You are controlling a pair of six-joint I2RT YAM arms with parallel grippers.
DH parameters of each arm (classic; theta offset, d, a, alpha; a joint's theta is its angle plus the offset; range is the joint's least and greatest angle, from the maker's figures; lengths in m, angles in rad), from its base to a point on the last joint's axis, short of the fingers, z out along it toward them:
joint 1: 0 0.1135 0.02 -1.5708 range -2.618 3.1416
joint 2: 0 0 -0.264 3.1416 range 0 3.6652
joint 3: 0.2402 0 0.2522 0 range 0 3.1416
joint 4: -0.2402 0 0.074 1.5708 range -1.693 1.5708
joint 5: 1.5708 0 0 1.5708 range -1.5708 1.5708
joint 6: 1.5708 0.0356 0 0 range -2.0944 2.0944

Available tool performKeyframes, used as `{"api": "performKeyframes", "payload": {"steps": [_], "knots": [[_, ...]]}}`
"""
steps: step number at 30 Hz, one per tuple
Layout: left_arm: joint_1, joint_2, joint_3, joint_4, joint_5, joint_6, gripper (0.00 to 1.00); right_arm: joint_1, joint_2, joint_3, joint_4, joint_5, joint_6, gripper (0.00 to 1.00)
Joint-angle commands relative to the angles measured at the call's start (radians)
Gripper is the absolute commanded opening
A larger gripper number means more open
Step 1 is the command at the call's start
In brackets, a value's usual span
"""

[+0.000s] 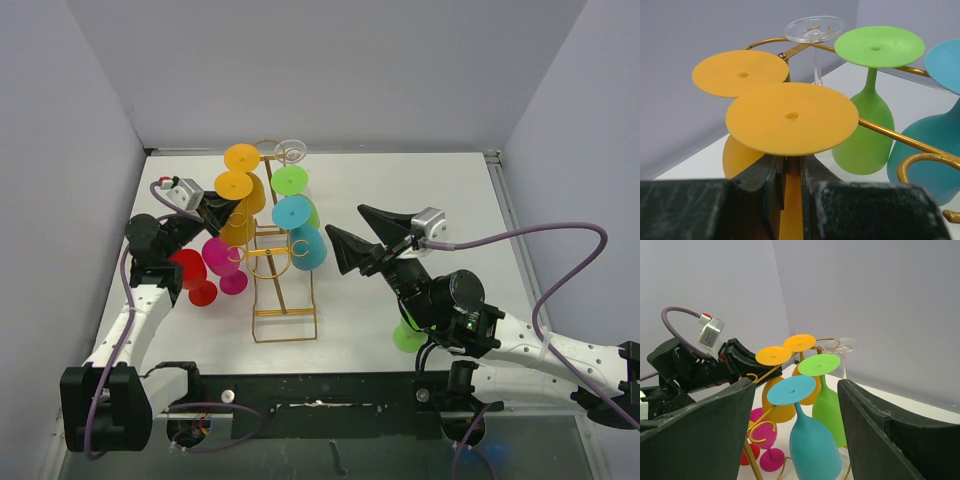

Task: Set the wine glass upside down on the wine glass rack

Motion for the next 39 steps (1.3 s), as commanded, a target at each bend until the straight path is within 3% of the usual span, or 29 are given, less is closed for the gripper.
{"api": "performKeyframes", "payload": {"steps": [1,16,28,32,39], "knots": [[0.005,-0.003,0.011,0.090,0.020,-0.036,0.02,-0.004,-0.011,0.006,0.030,0.009,0.012,0.68],[0.005,-0.001,-0.022,0.092,0.028,-0.037,0.07,-0.004,-0.009,0.007,0.027,0.008,0.019,0.68],[0.005,-0.084,-0.021,-0.002,-0.041,-0.050,0.33,-0.004,-0.033,-0.004,0.023,0.005,0.029,0.68],[0.005,-0.153,-0.030,-0.128,-0.135,0.013,0.50,-0.005,-0.042,-0.014,0.018,0.008,0.036,0.68],[0.005,-0.305,-0.090,-0.300,-0.296,0.037,0.52,-0.006,-0.050,-0.007,-0.047,0.025,0.058,0.68]]}}
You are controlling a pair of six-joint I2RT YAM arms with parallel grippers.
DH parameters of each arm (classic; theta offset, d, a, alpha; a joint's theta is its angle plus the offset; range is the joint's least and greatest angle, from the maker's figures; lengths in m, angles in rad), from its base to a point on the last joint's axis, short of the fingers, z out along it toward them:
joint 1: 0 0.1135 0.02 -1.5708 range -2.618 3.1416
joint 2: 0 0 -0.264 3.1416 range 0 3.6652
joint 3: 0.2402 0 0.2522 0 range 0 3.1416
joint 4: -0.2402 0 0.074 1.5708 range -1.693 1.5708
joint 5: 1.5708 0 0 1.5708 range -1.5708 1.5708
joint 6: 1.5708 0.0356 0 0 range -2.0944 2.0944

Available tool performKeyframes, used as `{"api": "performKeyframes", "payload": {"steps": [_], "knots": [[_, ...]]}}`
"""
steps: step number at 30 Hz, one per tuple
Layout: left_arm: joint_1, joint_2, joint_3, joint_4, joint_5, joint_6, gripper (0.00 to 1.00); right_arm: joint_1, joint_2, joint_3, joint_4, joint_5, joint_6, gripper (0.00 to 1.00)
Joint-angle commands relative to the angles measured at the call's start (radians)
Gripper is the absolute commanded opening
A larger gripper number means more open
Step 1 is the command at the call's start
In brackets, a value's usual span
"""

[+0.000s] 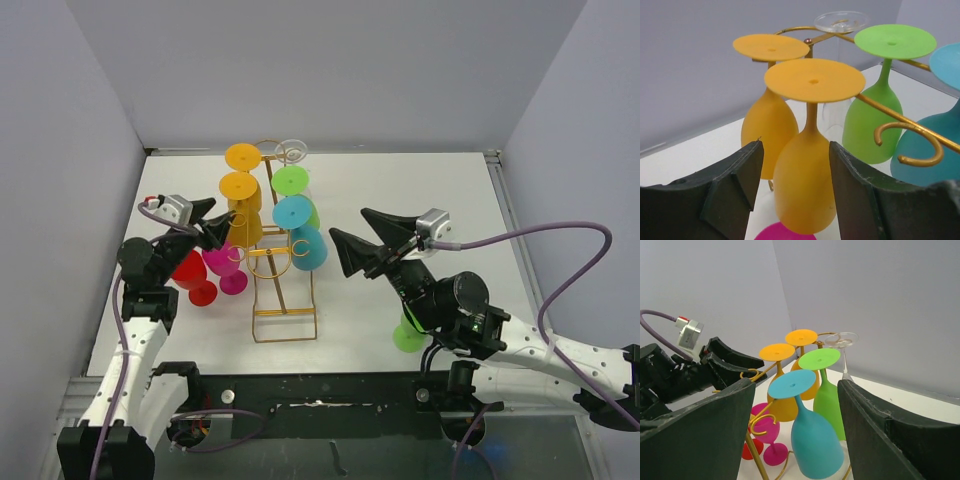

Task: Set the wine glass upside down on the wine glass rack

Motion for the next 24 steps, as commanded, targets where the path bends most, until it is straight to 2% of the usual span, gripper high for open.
{"api": "performKeyframes", "payload": {"steps": [1,7,11,13,15,18,21,24], "knots": [[0.005,-0.095,-0.021,-0.145,-0.158,0.031,0.52,-0.005,-0.021,0.009,-0.039,0.030,0.033,0.68],[0.005,-0.262,0.017,-0.345,-0.421,-0.003,0.52,-0.006,-0.033,0.043,-0.182,0.105,0.076,0.68],[0.005,-0.318,0.139,-0.596,-0.666,-0.121,0.53,-0.008,-0.035,0.096,-0.352,0.193,0.130,0.68],[0.005,-0.315,0.231,-0.751,-0.739,-0.168,0.57,-0.010,-0.027,0.133,-0.471,0.254,0.166,0.68],[0.005,-0.311,0.309,-0.863,-0.727,-0.159,0.61,-0.016,-0.007,0.180,-0.631,0.323,0.243,0.69],[0.005,-0.331,0.382,-0.917,-0.645,-0.129,0.65,-0.047,0.025,0.262,-0.875,0.377,0.382,0.68],[0.005,-0.347,0.424,-0.917,-0.584,-0.144,0.66,-0.098,0.057,0.330,-1.166,0.368,0.550,0.67],[0.004,-0.332,0.477,-0.929,-0.527,-0.150,0.66,-0.151,0.074,0.360,-1.339,0.284,0.671,0.64]]}}
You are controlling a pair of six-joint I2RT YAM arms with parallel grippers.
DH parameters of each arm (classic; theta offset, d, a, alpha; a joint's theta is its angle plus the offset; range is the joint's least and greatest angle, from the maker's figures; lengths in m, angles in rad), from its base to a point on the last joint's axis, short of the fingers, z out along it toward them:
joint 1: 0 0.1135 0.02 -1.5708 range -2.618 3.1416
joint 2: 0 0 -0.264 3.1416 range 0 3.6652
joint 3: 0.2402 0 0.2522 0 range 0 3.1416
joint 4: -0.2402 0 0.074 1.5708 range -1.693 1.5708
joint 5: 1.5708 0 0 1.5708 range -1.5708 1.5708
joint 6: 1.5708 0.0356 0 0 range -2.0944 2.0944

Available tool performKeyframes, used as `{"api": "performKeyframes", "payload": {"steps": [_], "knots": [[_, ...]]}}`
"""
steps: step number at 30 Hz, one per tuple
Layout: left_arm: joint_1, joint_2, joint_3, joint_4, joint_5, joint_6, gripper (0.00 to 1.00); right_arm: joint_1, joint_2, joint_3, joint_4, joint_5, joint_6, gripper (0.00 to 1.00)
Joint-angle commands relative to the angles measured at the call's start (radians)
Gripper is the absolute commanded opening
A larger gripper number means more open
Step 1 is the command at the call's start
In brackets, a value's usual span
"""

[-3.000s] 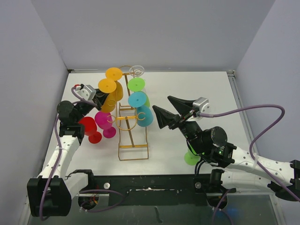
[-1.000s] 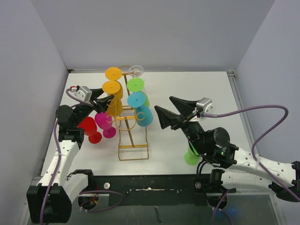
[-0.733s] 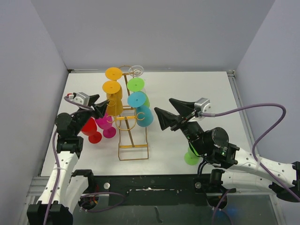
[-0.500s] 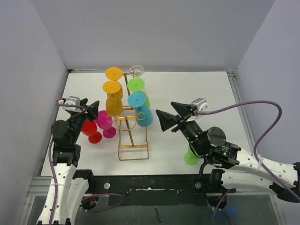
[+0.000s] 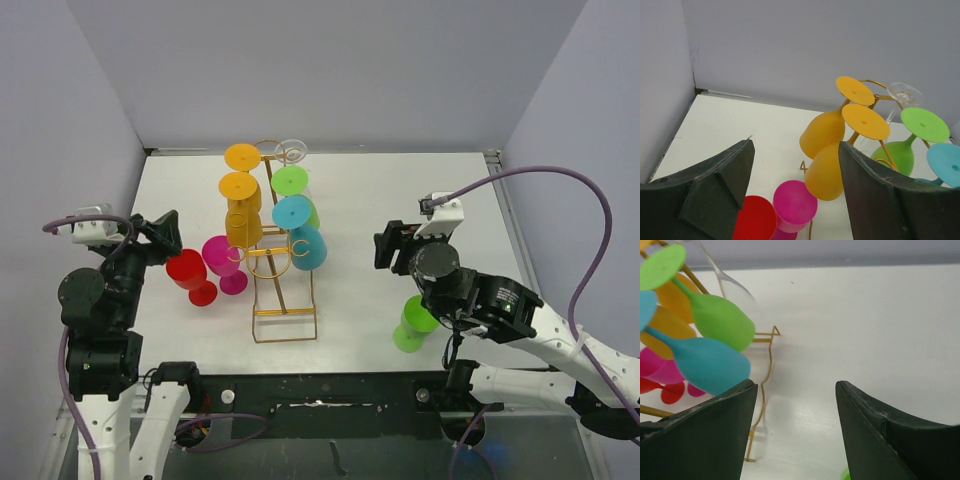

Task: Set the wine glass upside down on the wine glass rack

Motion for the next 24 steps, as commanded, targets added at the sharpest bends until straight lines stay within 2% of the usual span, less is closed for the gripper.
{"api": "performKeyframes", "payload": {"steps": [1,6,12,19,24], "knots": [[0.003,0.021,0.098,-0.058,0.093,-0.022,0.66,-0.068,0.025,0.052,-0.399,-0.056,0.253,0.63],[0.003,0.077,0.166,-0.073,0.169,-0.030,0.66,-0.123,0.050,-0.016,-0.493,-0.220,0.348,0.59],[0.003,0.107,0.196,-0.082,0.235,-0.010,0.66,-0.148,0.045,-0.153,-0.474,-0.355,0.425,0.44],[0.003,0.100,0.188,-0.066,0.285,-0.011,0.66,-0.149,0.032,-0.257,-0.493,-0.378,0.573,0.38],[0.002,0.100,0.183,-0.059,0.290,-0.010,0.66,-0.148,0.024,-0.258,-0.512,-0.330,0.575,0.38]]}}
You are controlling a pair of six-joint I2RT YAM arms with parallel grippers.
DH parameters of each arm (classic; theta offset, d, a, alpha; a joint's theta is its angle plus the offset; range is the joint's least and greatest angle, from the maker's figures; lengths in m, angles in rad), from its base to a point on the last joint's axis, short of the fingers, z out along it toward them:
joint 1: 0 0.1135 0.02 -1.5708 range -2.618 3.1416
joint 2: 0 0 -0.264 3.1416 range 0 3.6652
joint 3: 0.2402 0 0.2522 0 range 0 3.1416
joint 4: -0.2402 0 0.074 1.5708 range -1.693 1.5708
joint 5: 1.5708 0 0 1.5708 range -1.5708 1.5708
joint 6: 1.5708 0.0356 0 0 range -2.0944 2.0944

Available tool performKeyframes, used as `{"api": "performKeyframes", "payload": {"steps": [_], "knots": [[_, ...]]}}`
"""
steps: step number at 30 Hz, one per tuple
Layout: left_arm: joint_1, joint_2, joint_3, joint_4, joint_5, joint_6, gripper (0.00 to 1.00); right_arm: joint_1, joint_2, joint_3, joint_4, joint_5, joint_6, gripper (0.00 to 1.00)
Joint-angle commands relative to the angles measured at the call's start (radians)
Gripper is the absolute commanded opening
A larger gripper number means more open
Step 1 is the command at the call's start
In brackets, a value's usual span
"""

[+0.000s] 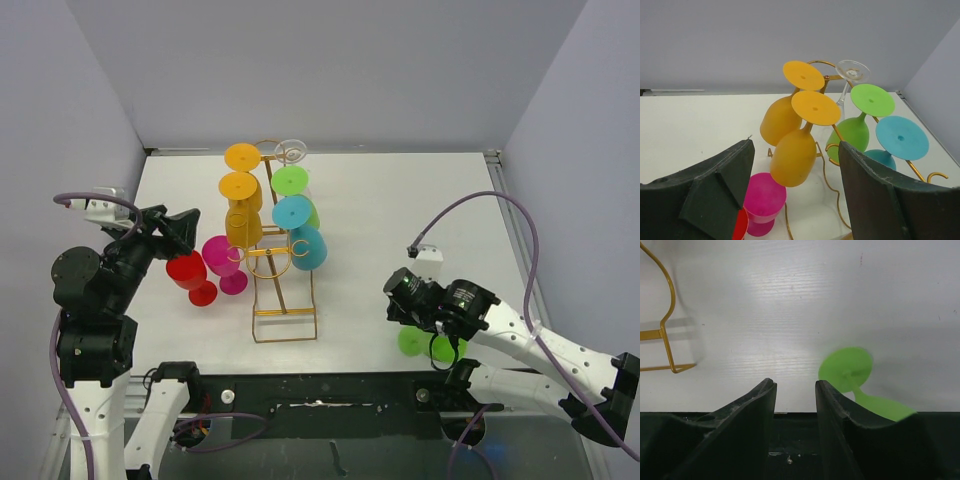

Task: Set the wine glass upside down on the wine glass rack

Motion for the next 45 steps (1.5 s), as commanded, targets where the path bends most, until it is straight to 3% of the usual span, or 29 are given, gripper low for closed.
{"api": "performKeyframes", "payload": {"steps": [1,8,16,26,33,40,45], "knots": [[0.003,-0.008,0.030,0.038,0.030,0.004,0.66,-0.005,-0.023,0.016,0.008,0.049,0.015,0.39],[0.003,-0.006,0.041,0.047,0.071,0.003,0.66,-0.011,-0.016,0.038,0.017,0.106,-0.014,0.51],[0.003,0.001,0.063,0.081,0.171,-0.013,0.66,-0.028,-0.011,0.076,0.001,0.138,-0.031,0.58],[0.002,-0.003,0.091,0.095,0.242,-0.019,0.66,-0.076,0.035,0.172,0.068,0.153,-0.167,0.61],[0.000,-0.007,0.100,0.091,0.245,-0.018,0.66,-0.087,0.012,0.228,0.020,0.121,-0.203,0.59],[-0.010,-0.004,0.102,0.090,0.245,-0.010,0.66,-0.092,-0.015,0.307,-0.139,-0.063,-0.328,0.60],[-0.011,-0.012,0.098,0.081,0.230,0.003,0.66,-0.092,-0.022,0.217,-0.153,-0.275,-0.385,0.60]]}}
